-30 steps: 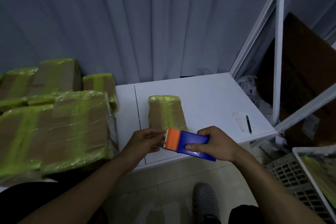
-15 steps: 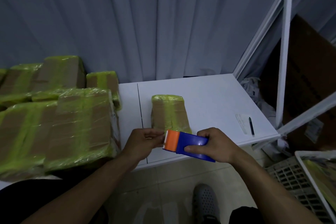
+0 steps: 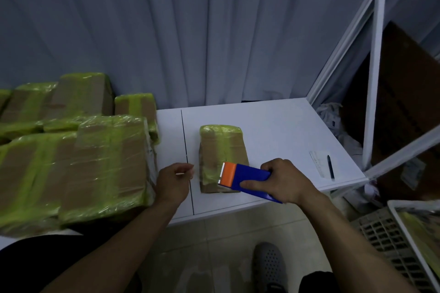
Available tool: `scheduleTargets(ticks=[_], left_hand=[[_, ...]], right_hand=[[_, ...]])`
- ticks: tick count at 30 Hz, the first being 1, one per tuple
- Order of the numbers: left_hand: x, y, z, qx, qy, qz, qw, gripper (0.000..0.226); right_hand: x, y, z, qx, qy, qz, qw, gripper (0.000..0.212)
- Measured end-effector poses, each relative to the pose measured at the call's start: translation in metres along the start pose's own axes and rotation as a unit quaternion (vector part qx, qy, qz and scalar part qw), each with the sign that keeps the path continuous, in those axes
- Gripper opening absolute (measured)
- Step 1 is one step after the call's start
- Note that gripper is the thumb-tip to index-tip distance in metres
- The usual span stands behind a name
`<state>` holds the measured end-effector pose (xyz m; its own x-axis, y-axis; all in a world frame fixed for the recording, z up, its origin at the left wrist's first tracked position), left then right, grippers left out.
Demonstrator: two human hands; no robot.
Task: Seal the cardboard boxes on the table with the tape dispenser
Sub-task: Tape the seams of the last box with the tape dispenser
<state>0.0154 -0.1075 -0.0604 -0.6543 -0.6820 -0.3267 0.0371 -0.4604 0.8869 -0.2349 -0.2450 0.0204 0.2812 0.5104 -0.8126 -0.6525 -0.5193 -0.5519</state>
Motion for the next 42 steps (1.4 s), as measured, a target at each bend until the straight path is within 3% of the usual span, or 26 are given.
scheduleTargets(ticks=[4, 10, 18, 22, 25, 27, 32, 37, 42], left_hand=[[0.005, -0.021, -0.007, -0.051, 0.021, 0.021, 0.998, 0.009], [0.017, -0.038, -0.015, -0.086, 0.035, 0.032, 0.995, 0.012], [0.057, -0.049, -0.027, -0.071, -0.029, 0.043, 0.996, 0.016], [0.067, -0.058, -0.032, -0.104, -0.074, 0.044, 0.991, 0.051], [0.057, -0.054, -0.029, -0.052, -0.026, 0.054, 0.997, 0.029], [0.061, -0.046, -0.019, -0.011, -0.040, 0.070, 0.997, 0.019], [0.066, -0.048, -0.014, -0.014, -0.127, 0.086, 0.988, 0.027], [0.060, -0.023, -0.008, 0.163, -0.189, 0.016, 0.968, 0.060], [0.065, -0.015, -0.013, 0.234, -0.219, -0.059, 0.945, 0.050]], right_hand=[[0.010, -0.014, -0.013, 0.005, -0.014, 0.081, 0.997, 0.062], [0.018, -0.024, -0.029, 0.024, -0.028, 0.105, 0.994, 0.069], [0.022, -0.012, -0.043, 0.075, -0.034, 0.156, 0.984, 0.081], [0.022, -0.009, -0.047, 0.094, -0.055, 0.155, 0.982, 0.082], [0.023, -0.008, -0.049, 0.095, -0.061, 0.151, 0.982, 0.082], [0.023, -0.006, -0.050, 0.097, -0.061, 0.150, 0.982, 0.082], [0.022, -0.004, -0.050, 0.099, -0.065, 0.135, 0.984, 0.082], [0.023, -0.001, -0.047, 0.096, -0.062, 0.127, 0.985, 0.081], [0.025, 0.002, -0.044, 0.088, -0.060, 0.117, 0.987, 0.082]])
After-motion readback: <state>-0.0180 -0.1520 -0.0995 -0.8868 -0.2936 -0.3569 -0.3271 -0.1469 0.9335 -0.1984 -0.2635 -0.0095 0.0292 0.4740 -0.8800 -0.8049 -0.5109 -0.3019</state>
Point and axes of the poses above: each hand's wrist, its own z-axis away from the middle knuckle, its own x-axis out of the palm, y = z × x, the point moved 8 cm from there along -z, towards the middle knuckle, and after that the axes turned 9 degrees about -x, right-handed, at the moved point
